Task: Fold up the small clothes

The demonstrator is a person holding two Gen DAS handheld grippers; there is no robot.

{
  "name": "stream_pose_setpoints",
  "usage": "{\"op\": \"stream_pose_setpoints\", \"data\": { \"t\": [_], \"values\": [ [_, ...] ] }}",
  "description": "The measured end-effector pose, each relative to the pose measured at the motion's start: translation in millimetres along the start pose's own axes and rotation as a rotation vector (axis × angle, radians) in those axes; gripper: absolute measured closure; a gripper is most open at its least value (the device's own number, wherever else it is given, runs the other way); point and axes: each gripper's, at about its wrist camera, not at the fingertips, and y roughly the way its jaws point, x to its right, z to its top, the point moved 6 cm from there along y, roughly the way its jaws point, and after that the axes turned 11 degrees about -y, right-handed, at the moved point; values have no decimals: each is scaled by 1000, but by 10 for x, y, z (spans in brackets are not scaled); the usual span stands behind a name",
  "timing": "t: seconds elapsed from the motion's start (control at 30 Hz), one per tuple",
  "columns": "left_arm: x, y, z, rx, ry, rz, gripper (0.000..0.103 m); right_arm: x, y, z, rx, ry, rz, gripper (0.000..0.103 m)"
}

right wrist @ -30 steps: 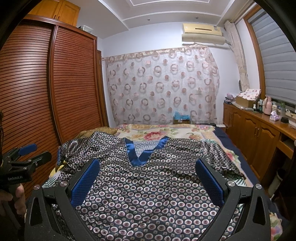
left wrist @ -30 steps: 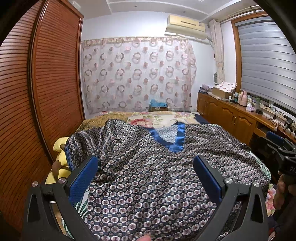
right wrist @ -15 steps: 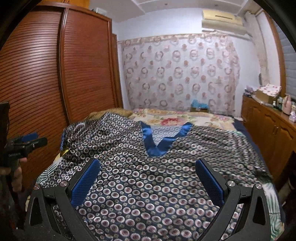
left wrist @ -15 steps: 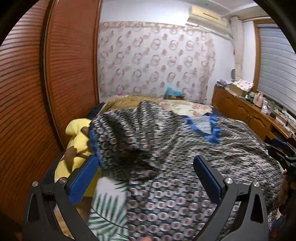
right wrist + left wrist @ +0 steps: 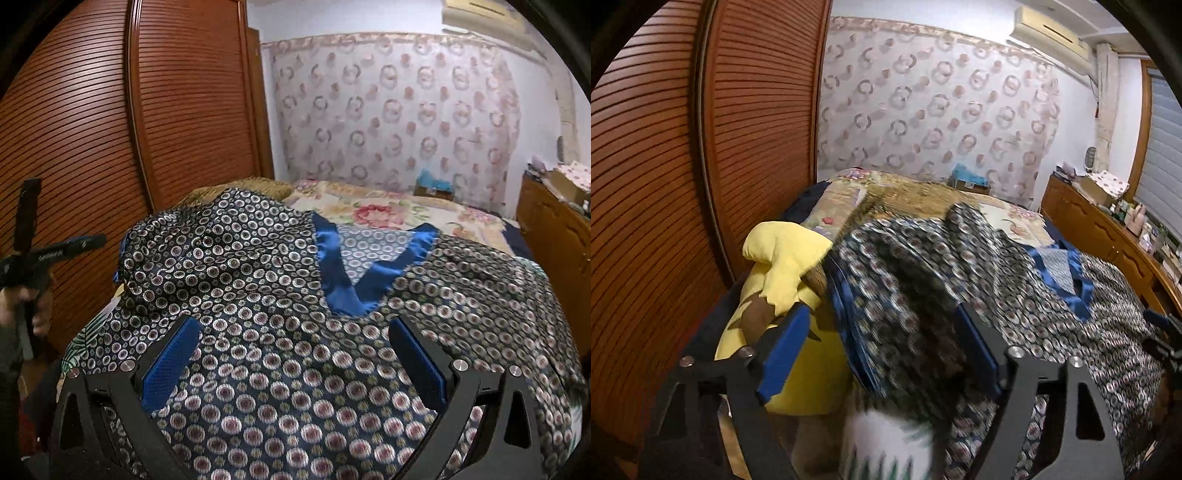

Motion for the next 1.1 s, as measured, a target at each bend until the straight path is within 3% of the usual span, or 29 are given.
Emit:
{"op": "stream_pose_setpoints", "data": {
  "t": [0.2, 0.5, 0.53, 0.6, 0.67, 0.87, 1.1],
  "values": [
    [-103, 359, 130, -49, -5, -6, 58, -2, 347, 40, -38, -22, 40, 1],
    [-168, 681, 140, -124, 11, 38, 62, -42, 543, 73, -58, -33, 74, 1],
    [-165, 694, 124, -128, 15, 36, 67, -41, 537, 73, -56, -32, 76, 1],
    [-158, 693, 110, -127, 33, 46, 90, -43, 546, 73, -53, -31, 78, 1],
    [-148, 642, 137, -117, 41, 33, 96, -18, 545, 68, -51, -27, 79, 1],
    [103, 343, 332, -30, 97, -7, 98, 16, 529, 34, -42, -10, 79, 1],
    [1047, 169, 490, -45, 227, -180, 98, 109, 383, 42, -19, 5, 54, 1]
  ]
}}
